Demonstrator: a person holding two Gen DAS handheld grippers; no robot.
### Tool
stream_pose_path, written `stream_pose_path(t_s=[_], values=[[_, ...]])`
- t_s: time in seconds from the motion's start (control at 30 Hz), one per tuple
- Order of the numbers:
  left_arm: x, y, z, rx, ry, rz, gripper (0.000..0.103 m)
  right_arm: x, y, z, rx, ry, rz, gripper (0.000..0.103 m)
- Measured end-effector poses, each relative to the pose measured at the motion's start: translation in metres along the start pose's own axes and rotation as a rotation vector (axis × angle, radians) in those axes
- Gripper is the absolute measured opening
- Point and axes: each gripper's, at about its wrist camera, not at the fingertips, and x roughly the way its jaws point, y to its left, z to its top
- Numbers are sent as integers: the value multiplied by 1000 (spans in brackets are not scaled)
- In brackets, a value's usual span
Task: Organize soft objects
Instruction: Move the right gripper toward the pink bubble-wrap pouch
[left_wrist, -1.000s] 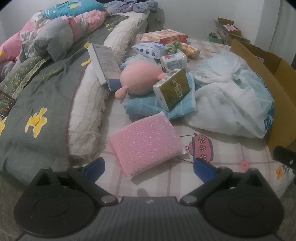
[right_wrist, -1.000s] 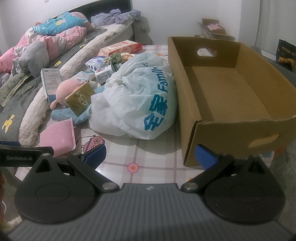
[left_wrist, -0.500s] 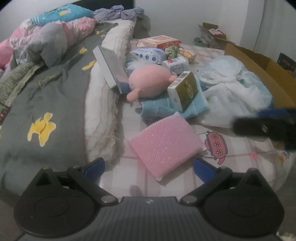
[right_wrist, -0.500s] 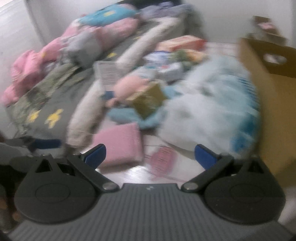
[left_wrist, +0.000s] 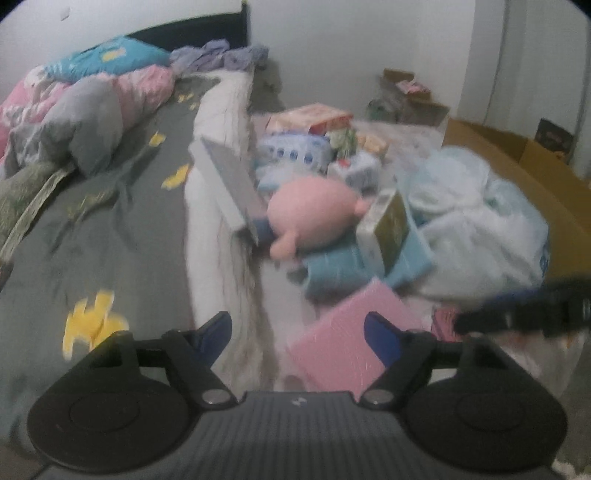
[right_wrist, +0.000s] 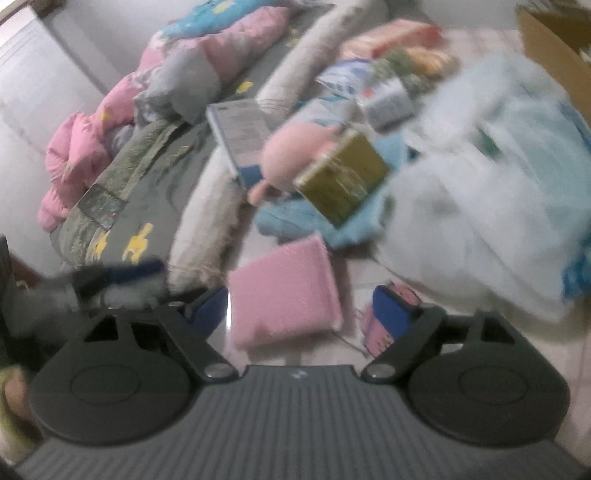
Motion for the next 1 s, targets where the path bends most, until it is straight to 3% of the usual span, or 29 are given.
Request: stream_pose_path(t_s=[0.13,0.27,0.5,1.0], values=[[21,-3,18,27,41,-52,65,6,-19,-13,99,51,59,68],[47,-6,32,27,125,-100,63,21,-19,-22,126,106,97,54],[77,-10,30,26,247,-132,63,44,-5,-27,110,166,141,51],[83,-10,30,3,280,-145,66,56,-7,-19,99,180,160,49]])
